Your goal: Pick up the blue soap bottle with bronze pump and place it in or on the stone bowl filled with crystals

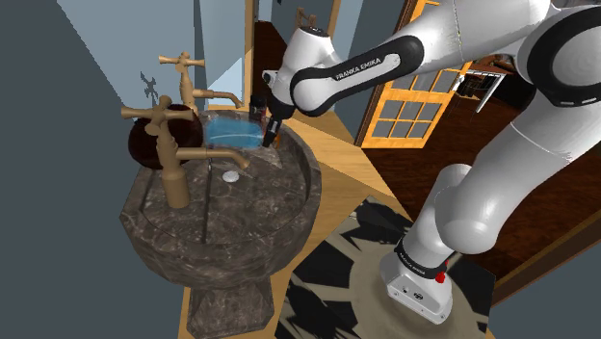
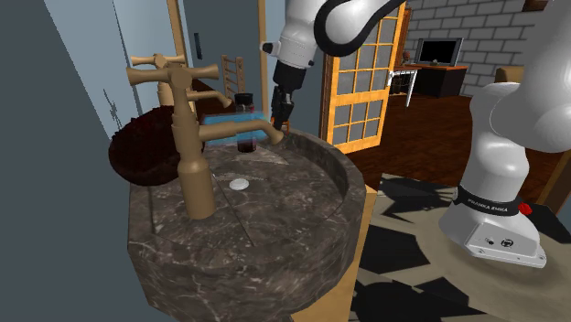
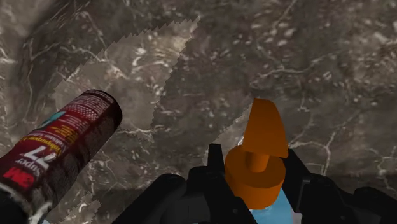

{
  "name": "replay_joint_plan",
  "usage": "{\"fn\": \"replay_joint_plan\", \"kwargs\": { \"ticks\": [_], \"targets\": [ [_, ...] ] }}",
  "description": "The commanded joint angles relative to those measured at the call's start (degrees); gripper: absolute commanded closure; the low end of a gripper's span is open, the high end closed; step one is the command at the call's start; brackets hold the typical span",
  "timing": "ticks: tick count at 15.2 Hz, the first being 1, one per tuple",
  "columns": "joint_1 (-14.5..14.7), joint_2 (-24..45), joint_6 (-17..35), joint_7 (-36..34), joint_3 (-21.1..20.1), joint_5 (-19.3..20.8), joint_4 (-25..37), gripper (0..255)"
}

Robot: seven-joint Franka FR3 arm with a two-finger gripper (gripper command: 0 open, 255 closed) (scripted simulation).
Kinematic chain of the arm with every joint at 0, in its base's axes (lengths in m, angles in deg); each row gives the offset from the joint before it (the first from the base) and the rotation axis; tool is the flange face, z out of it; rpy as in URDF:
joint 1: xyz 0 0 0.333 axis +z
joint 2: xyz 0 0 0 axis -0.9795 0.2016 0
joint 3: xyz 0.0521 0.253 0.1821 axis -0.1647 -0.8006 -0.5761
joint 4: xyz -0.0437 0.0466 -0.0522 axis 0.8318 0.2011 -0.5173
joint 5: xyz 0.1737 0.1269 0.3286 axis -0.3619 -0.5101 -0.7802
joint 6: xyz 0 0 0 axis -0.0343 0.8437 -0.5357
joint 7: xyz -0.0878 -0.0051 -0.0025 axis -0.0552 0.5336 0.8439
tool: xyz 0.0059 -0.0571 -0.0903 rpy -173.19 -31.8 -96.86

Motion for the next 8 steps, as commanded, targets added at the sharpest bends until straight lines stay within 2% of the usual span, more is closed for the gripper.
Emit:
{"fn": "replay_joint_plan", "kwargs": {
  "ticks": [1,8],
  "targets": [
    [0.18,-1.08,-1.53,-0.03,-0.22,0.06,0.91,255],
    [0.21,-3.36,-7.15,-0.21,-0.28,0.26,4.26,255]
  ]
}}
